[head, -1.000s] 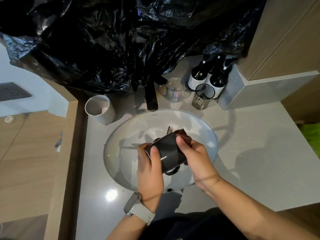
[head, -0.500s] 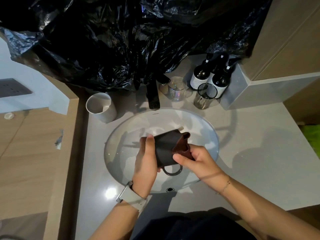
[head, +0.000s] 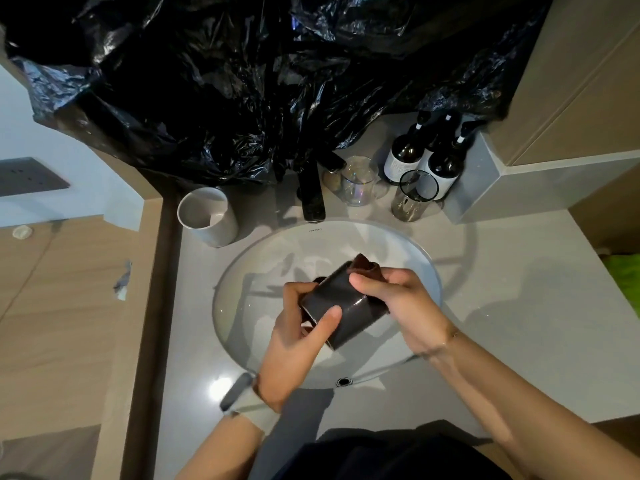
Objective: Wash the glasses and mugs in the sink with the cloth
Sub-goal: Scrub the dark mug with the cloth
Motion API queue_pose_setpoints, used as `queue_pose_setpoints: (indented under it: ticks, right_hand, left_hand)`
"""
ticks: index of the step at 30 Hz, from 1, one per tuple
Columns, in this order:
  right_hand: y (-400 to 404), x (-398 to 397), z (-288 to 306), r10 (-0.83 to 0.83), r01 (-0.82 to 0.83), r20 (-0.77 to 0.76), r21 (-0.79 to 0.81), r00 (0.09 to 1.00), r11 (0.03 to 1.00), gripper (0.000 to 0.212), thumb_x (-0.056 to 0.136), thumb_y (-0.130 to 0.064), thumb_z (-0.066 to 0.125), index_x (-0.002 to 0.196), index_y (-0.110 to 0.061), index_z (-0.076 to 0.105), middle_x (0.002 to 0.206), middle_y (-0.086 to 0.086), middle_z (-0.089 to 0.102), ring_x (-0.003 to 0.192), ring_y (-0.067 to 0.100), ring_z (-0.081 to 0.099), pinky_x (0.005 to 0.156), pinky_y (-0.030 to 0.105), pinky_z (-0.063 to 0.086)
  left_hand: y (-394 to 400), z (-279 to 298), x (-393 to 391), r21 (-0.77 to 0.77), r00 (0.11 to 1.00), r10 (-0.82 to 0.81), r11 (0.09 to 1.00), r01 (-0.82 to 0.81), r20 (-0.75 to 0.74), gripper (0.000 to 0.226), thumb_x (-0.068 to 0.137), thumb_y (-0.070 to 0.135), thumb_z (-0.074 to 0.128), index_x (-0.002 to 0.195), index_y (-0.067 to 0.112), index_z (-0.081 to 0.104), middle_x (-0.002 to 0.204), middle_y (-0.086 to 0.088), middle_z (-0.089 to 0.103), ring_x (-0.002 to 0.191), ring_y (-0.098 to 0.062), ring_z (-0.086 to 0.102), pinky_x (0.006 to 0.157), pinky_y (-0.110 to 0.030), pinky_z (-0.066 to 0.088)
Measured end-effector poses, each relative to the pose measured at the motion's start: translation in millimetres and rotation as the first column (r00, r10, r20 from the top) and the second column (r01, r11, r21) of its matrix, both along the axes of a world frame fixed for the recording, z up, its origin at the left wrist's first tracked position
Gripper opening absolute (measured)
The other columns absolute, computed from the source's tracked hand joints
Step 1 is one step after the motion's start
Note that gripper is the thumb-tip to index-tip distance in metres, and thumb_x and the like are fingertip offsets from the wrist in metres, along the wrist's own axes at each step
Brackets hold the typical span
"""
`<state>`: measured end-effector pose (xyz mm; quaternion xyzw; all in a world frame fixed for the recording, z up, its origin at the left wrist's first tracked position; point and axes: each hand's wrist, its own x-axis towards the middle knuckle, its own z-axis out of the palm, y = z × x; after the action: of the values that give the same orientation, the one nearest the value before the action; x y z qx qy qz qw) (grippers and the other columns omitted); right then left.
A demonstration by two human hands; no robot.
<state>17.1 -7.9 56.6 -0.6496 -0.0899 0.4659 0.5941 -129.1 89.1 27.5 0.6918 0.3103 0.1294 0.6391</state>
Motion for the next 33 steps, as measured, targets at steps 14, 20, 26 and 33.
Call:
queue_pose_setpoints:
  ticks: [14, 20, 26, 33]
  right_hand:
    - [8, 21, 11, -0.022, -0.049, 0.301, 0.226, 0.954, 0.973, 0.012, 0.088, -0.006, 0.064, 0.096, -0.015, 0.068, 0.083, -0.016, 0.070, 0.082, -0.001, 0.059, 0.079, 0.014, 0.046]
    - [-20, -8, 4, 0.044, -0.163, 0.538, 0.175, 0.842, 0.971, 0.042, 0.086, -0.011, 0.059, 0.127, -0.016, 0.055, 0.135, -0.007, 0.053, 0.130, 0.006, 0.045, 0.109, 0.021, 0.032]
    - [-21, -33, 3, 0.010, -0.163, 0.594, 0.204, 0.804, 0.965, 0.044, 0.089, -0.042, 0.054, 0.130, -0.051, 0.040, 0.146, -0.003, 0.041, 0.137, 0.011, 0.038, 0.107, 0.015, 0.031]
    - [-31, -46, -22, -0.195, 0.069, 0.690, 0.206, 0.697, 0.976, 0.018, 0.082, -0.031, 0.065, 0.081, -0.015, 0.055, 0.109, -0.011, 0.055, 0.102, 0.005, 0.057, 0.088, 0.015, 0.044]
  left_hand:
    - [37, 8, 24, -0.639, 0.984, -0.170, 0.751, 0.167, 0.056, 0.076, 0.072, 0.042, 0.076, 0.140, 0.027, 0.045, 0.136, -0.009, 0.060, 0.122, -0.029, 0.061, 0.096, -0.051, 0.053]
    - [16, 15, 30, -0.771, 0.996, 0.076, 0.636, -0.006, 0.055, 0.067, 0.087, 0.060, 0.059, 0.137, 0.015, 0.055, 0.131, -0.015, 0.064, 0.120, -0.032, 0.062, 0.096, -0.053, 0.051]
    - [-11, 21, 34, -0.789, 0.992, 0.116, 0.613, -0.039, 0.041, 0.068, 0.097, 0.064, 0.026, 0.118, 0.017, 0.071, 0.122, -0.015, 0.069, 0.114, -0.028, 0.066, 0.096, -0.046, 0.052]
    - [-11, 12, 38, -0.698, 0.953, 0.294, 0.667, -0.262, -0.077, 0.077, 0.084, 0.079, 0.045, 0.135, 0.022, 0.057, 0.127, -0.010, 0.067, 0.117, -0.027, 0.065, 0.099, -0.050, 0.051]
